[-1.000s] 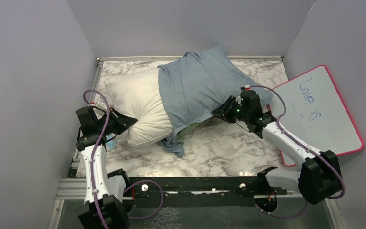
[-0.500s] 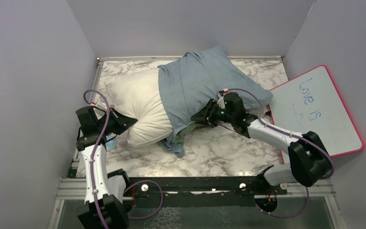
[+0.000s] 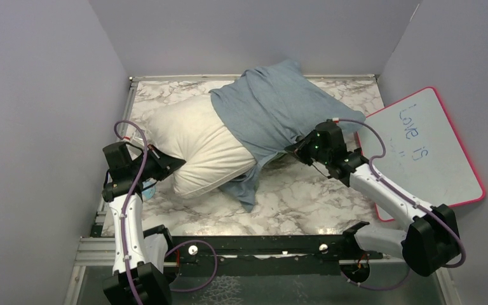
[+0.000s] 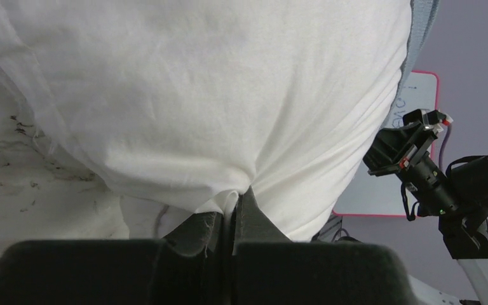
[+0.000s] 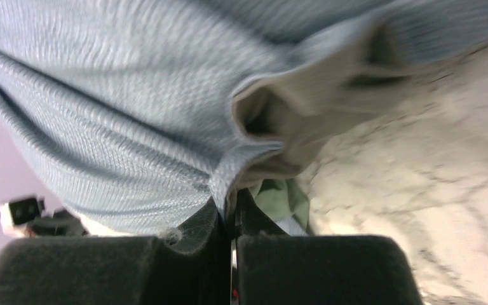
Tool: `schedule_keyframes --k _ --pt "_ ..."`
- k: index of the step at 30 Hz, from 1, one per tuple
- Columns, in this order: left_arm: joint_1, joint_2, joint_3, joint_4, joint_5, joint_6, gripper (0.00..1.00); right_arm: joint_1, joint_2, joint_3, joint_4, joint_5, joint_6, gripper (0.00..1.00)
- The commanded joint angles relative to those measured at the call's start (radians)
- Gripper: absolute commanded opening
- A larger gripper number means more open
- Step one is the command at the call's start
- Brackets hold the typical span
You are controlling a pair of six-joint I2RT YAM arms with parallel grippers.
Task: Remove the pillowcase from the pillow
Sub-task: Remove the pillow from the pillowcase.
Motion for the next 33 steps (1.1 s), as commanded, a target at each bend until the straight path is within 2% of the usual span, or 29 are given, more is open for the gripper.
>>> schedule_keyframes --k 1,5,8,11,13,14,15,18,20,23,24,25,29,33 --pt "0.009 -0.012 0.041 -0.011 -0.046 0.056 0.00 -0.116 -0.052 0.052 -0.037 0.166 -0.206 0.00" --pt "0.009 -0.013 0.038 -0.011 -0.040 0.050 0.00 -0.118 -0.095 -0.015 0.183 -0.143 -0.285 0.02" --pt "0.009 -0.010 0.038 -0.010 -0.033 0.041 0.00 -0.118 -0.116 -0.091 0.348 -0.310 -0.234 0.13" --pt "0.009 -0.008 0.046 -0.010 -0.033 0.043 0.00 -0.118 -0.119 -0.120 0.426 -0.420 -0.216 0.28" --pt "0.009 -0.007 0.050 -0.012 -0.031 0.043 0.00 -0.117 -0.118 -0.106 0.374 -0.452 -0.220 0.33" --pt "0.009 -0.008 0.051 -0.011 -0.030 0.043 0.00 -0.118 -0.116 -0.090 0.314 -0.451 -0.230 0.45" --pt "0.009 -0.007 0.050 -0.010 -0.030 0.043 0.00 -0.118 -0.109 -0.074 0.276 -0.447 -0.235 0.51" --pt "0.009 -0.008 0.048 -0.010 -0.030 0.045 0.00 -0.118 -0.096 -0.040 0.198 -0.427 -0.204 0.53" --pt "0.009 -0.009 0.046 -0.011 -0.027 0.043 0.00 -0.118 -0.119 -0.029 0.105 -0.346 -0.133 0.63" --pt "0.009 -0.012 0.046 -0.010 -0.024 0.042 0.00 -0.118 -0.166 -0.088 0.206 -0.343 -0.174 0.72" --pt "0.009 -0.012 0.047 -0.010 -0.024 0.042 0.00 -0.118 -0.179 -0.113 0.239 -0.362 -0.161 0.82" --pt "0.009 -0.012 0.046 -0.010 -0.022 0.042 0.00 -0.118 -0.182 -0.130 0.258 -0.391 -0.156 0.86" --pt "0.009 -0.012 0.048 -0.011 -0.026 0.042 0.00 -0.115 -0.098 -0.168 0.368 -0.578 -0.119 0.75" --pt "0.009 -0.013 0.049 -0.010 -0.027 0.039 0.00 -0.063 -0.037 -0.213 0.487 -0.597 -0.043 0.74"
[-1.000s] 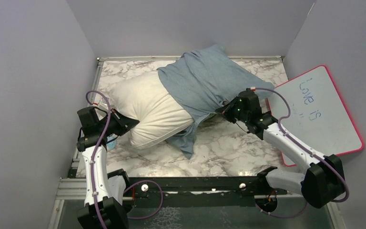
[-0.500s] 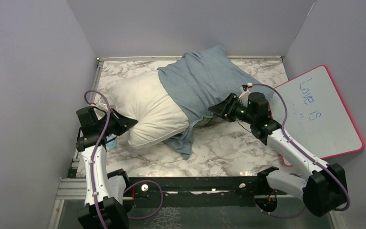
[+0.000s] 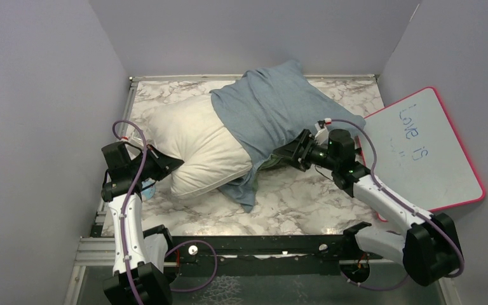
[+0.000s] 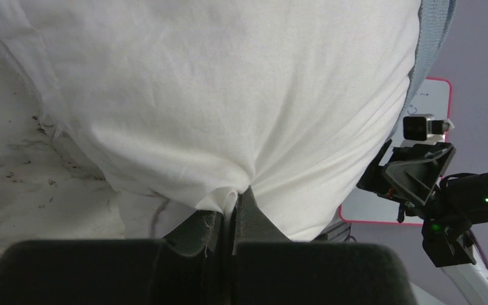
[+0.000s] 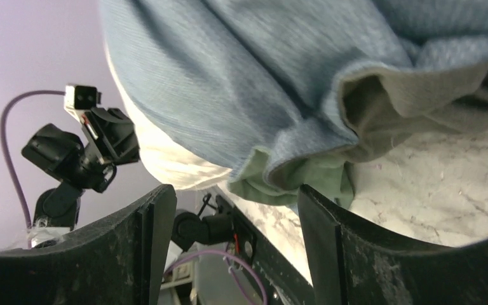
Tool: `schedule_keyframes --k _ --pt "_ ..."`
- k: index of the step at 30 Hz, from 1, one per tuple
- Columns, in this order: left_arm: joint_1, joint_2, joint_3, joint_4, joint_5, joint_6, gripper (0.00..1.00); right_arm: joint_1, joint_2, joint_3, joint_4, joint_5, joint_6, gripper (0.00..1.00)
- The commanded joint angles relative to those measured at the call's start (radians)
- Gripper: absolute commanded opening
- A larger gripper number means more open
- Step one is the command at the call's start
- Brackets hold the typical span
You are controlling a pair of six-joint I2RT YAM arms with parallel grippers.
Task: Remove the pillowcase from the pillow
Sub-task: Remove the pillow from the pillowcase.
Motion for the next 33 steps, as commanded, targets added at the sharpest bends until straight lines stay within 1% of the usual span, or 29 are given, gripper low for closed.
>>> schedule_keyframes --k 1,3,5,7,9,11,12,15,17,21,24,26,29,30,33 --pt "0.007 -0.014 0.036 0.020 -0.009 0.017 0.00 0.065 0.053 -0.029 0.139 -0.073 0.072 0.74" --pt "0.008 -0.012 0.033 0.020 -0.006 0.015 0.00 0.106 0.082 0.005 0.121 -0.023 0.066 0.74" --pt "0.007 -0.012 0.031 0.020 -0.007 0.014 0.00 0.127 0.124 0.030 0.127 -0.009 0.072 0.73" --pt "0.007 -0.012 0.029 0.020 -0.005 0.014 0.00 0.134 0.164 0.055 0.147 0.008 0.067 0.70" --pt "0.007 -0.013 0.027 0.019 -0.001 0.012 0.00 0.135 0.194 0.083 0.115 0.062 0.052 0.66" --pt "0.007 -0.014 0.026 0.020 0.002 0.010 0.00 0.135 0.221 0.108 0.068 0.093 0.047 0.57" --pt "0.006 -0.014 0.026 0.020 0.003 0.010 0.00 0.135 0.229 0.120 0.066 0.096 0.031 0.48" --pt "0.004 -0.014 0.027 0.019 0.002 0.014 0.00 0.136 0.210 0.146 0.001 0.145 0.000 0.27" --pt "0.002 -0.012 0.026 0.018 -0.003 0.017 0.00 0.133 0.165 0.167 -0.101 0.234 -0.035 0.18" --pt "0.001 -0.011 0.031 0.014 -0.012 0.023 0.00 0.103 0.075 0.234 -0.341 0.465 -0.156 0.04" --pt "0.001 -0.009 0.042 0.006 -0.028 0.032 0.00 0.049 0.049 0.285 -0.466 0.593 -0.239 0.02" --pt "0.001 -0.008 0.054 -0.001 -0.041 0.039 0.00 -0.005 0.042 0.302 -0.509 0.604 -0.275 0.02" --pt "0.001 -0.004 0.074 -0.018 -0.053 0.046 0.00 -0.062 0.027 0.294 -0.523 0.552 -0.299 0.02" --pt "-0.001 -0.004 0.081 -0.022 -0.051 0.046 0.00 -0.064 0.022 0.290 -0.523 0.534 -0.302 0.04" --pt "-0.001 0.003 0.097 -0.023 -0.039 0.038 0.00 -0.064 -0.001 0.247 -0.431 0.330 -0.315 0.16"
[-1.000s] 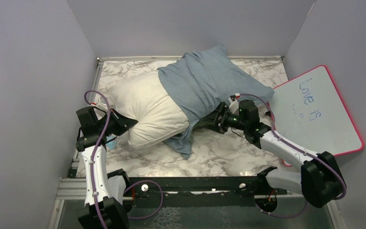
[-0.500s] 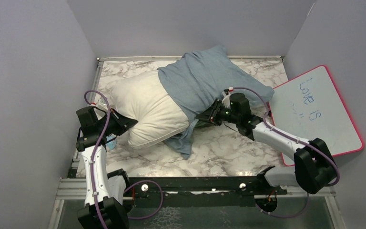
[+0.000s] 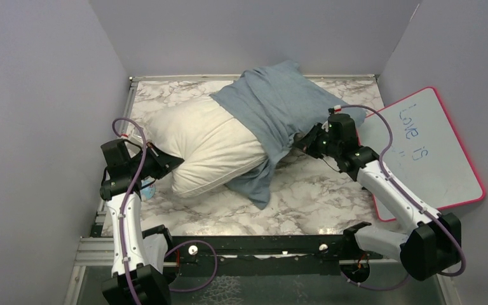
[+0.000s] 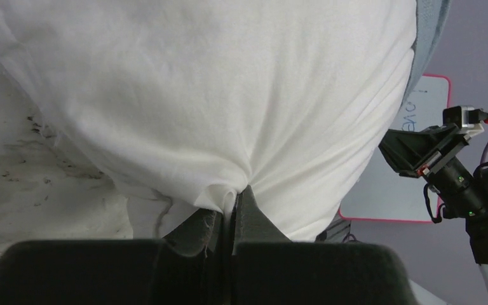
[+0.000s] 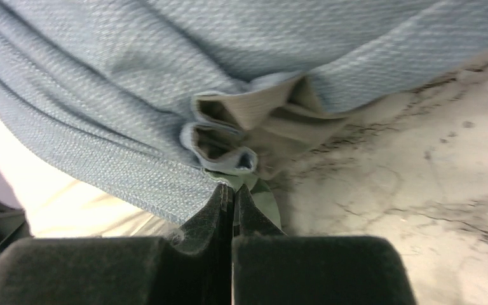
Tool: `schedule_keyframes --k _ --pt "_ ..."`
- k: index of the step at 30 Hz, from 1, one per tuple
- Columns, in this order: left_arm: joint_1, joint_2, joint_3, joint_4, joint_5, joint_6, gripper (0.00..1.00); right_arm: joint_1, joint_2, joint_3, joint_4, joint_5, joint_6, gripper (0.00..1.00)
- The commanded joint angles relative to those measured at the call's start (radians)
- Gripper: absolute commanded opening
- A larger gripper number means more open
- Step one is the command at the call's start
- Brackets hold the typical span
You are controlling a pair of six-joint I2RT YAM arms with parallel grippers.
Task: Remove the pillowcase from the pillow
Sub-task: Remove the pillow from the pillowcase.
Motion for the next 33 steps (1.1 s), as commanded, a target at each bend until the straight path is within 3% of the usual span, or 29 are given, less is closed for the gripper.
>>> schedule_keyframes --k 1,4,6,11,20,23,26,29,31,33 --pt "0.014 0.004 0.062 0.013 -0.041 0.035 0.00 -0.044 -0.061 -0.037 0.066 -0.129 -0.070 0.20" --pt "0.013 0.013 0.084 0.013 -0.030 0.034 0.00 -0.041 -0.059 -0.111 0.212 -0.355 -0.013 0.34" --pt "0.011 0.019 0.095 0.013 -0.022 0.029 0.00 -0.022 -0.055 -0.144 0.274 -0.420 0.021 0.47" --pt "0.010 0.028 0.107 0.013 -0.017 0.023 0.00 0.089 -0.053 -0.143 0.294 -0.366 0.035 0.65" --pt "0.009 0.024 0.106 0.015 -0.007 0.021 0.00 0.268 0.096 -0.164 0.462 -0.196 0.161 0.73" --pt "0.008 0.018 0.097 0.017 -0.009 0.020 0.00 0.281 0.149 -0.189 0.580 -0.175 0.199 0.69" --pt "0.008 0.017 0.096 0.017 0.000 0.020 0.00 0.284 0.209 -0.157 0.584 -0.140 0.200 0.44" --pt "0.008 0.015 0.101 0.012 -0.015 0.026 0.00 0.284 0.214 -0.082 0.406 0.020 0.187 0.13" --pt "0.008 0.011 0.115 -0.011 -0.068 0.031 0.00 0.276 0.179 -0.051 0.276 0.174 0.165 0.03" --pt "0.009 0.009 0.130 -0.030 -0.115 0.043 0.00 0.241 0.126 -0.045 0.174 0.289 0.148 0.00"
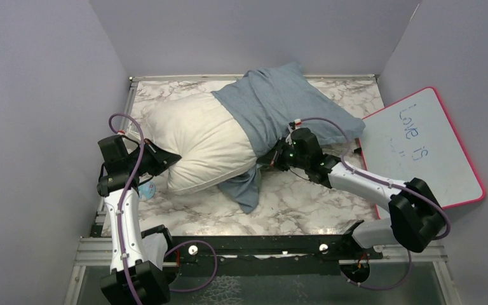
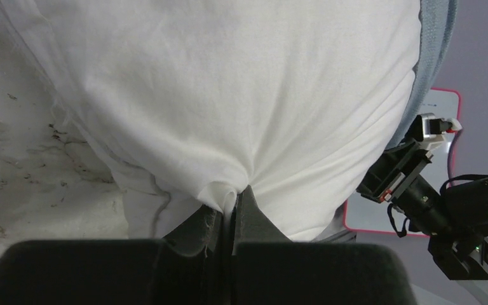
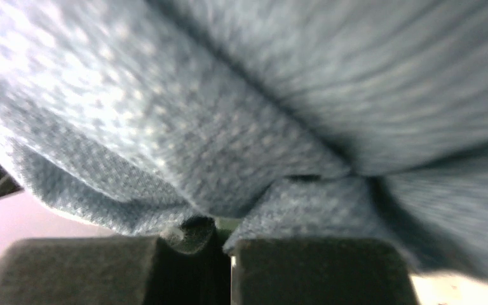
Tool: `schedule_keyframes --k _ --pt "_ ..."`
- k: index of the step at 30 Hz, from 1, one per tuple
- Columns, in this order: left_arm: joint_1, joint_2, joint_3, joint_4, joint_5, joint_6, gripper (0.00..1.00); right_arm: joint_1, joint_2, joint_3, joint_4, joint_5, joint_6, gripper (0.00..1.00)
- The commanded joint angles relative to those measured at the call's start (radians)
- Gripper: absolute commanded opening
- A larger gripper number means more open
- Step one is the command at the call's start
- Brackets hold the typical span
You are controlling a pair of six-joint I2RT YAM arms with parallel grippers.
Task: Remove the pillowcase from the pillow
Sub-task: Remove the pillow from the pillowcase.
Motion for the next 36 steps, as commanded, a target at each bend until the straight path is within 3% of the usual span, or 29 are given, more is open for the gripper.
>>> schedule_keyframes --k 1,6,8,10,15,17,22,23,24,25,27,28,36 --pt "0.001 -0.027 0.077 -0.012 -0.096 0.033 0.00 -0.070 -0.113 0.050 -0.236 0.360 -0.043 0.00" --pt "0.001 -0.027 0.137 -0.075 -0.200 0.087 0.00 -0.317 -0.234 0.030 -0.330 0.357 -0.179 0.00" --pt "0.001 -0.025 0.164 -0.098 -0.239 0.114 0.00 -0.359 -0.249 0.044 -0.360 0.327 -0.254 0.00" --pt "0.001 -0.021 0.177 -0.104 -0.247 0.125 0.00 -0.361 -0.249 0.050 -0.352 0.208 -0.309 0.00" --pt "0.001 -0.019 0.164 -0.098 -0.216 0.128 0.00 -0.360 -0.269 -0.050 -0.187 -0.276 -0.312 0.02" --pt "0.001 -0.020 0.154 -0.098 -0.218 0.130 0.00 -0.350 -0.290 -0.074 -0.153 -0.360 -0.302 0.02" --pt "0.003 -0.022 0.132 -0.082 -0.258 0.083 0.00 -0.308 -0.353 -0.022 -0.234 -0.380 -0.385 0.02" --pt "0.003 -0.023 0.129 -0.080 -0.270 0.067 0.06 -0.302 -0.361 -0.007 -0.247 -0.390 -0.397 0.02" --pt "0.004 -0.022 0.125 -0.074 -0.279 0.051 0.26 -0.296 -0.364 0.003 -0.254 -0.402 -0.404 0.02" --pt "0.004 -0.019 0.121 -0.065 -0.269 0.041 0.55 -0.288 -0.363 0.007 -0.256 -0.410 -0.404 0.02" --pt "0.004 -0.014 0.128 -0.052 -0.248 0.032 0.91 -0.259 -0.361 -0.008 -0.231 -0.415 -0.381 0.02" --pt "0.004 -0.009 0.140 -0.051 -0.249 0.029 0.98 -0.238 -0.355 -0.019 -0.217 -0.415 -0.367 0.02" --pt "0.004 0.090 0.404 -0.054 -0.349 0.010 0.99 0.064 -0.247 -0.019 -0.097 -0.287 -0.280 0.01"
